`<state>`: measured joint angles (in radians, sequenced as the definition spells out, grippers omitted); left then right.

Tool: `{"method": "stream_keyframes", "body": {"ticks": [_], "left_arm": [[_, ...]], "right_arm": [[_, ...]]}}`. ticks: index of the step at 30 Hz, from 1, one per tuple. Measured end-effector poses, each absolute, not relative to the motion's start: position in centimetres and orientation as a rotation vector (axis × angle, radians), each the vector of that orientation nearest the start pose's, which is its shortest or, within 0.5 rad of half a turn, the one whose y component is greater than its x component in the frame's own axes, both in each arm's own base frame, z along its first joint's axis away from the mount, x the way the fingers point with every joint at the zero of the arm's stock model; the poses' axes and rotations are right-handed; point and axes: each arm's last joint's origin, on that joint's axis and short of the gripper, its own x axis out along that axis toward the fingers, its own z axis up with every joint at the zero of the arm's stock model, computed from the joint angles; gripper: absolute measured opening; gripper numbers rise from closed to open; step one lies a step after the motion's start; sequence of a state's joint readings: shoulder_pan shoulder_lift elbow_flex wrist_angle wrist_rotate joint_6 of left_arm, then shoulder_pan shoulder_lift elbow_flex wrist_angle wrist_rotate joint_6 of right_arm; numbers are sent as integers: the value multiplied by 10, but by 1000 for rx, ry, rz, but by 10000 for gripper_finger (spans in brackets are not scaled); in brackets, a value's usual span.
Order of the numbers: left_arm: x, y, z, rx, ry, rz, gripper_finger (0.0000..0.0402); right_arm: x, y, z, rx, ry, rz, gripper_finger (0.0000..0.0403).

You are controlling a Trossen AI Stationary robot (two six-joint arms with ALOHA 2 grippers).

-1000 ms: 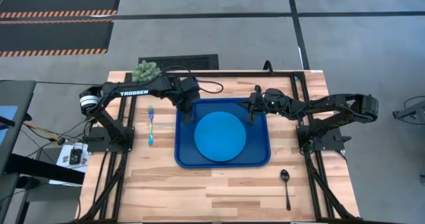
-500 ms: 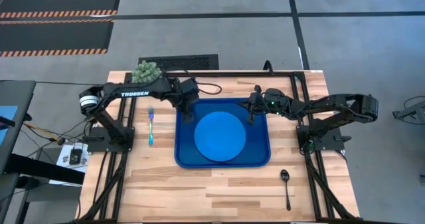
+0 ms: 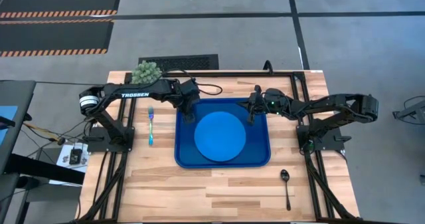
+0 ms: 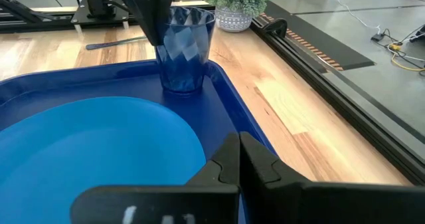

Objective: Pick and place plate/cup/fork/spoon on tray
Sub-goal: Put the blue cup on the blue tray to the top left of the light blue plate, then adjust the light blue plate

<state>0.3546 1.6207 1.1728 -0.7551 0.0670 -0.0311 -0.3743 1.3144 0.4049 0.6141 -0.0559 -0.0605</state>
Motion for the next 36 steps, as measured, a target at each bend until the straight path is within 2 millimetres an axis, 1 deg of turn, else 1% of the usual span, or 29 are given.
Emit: {"method": "stream_keyframes", "body": {"ticks": [7,14,18,23,27,29,32,36], "left_arm": [[297,108,227,-282,1168,264,69],[302,110,242,-246,1137,247,98],[300,109,251,-232,1113,244,106],[289,106,271,-199,1054,239,110],[275,101,293,-170,974,238,110],[267,96,298,-155,917,233,106],[254,87,290,-170,785,171,83],[234,75,265,-196,574,56,31]], "right_arm": [[227,-87,174,4,299,-307,13],[227,-87,174,4,299,-307,13],[227,-87,174,4,299,-307,13],[227,-87,174,5,307,-304,13],[227,-87,173,9,309,-305,13],[227,-87,173,13,310,-305,13],[227,-85,173,13,316,-299,13],[228,-83,172,8,317,-288,12]]}}
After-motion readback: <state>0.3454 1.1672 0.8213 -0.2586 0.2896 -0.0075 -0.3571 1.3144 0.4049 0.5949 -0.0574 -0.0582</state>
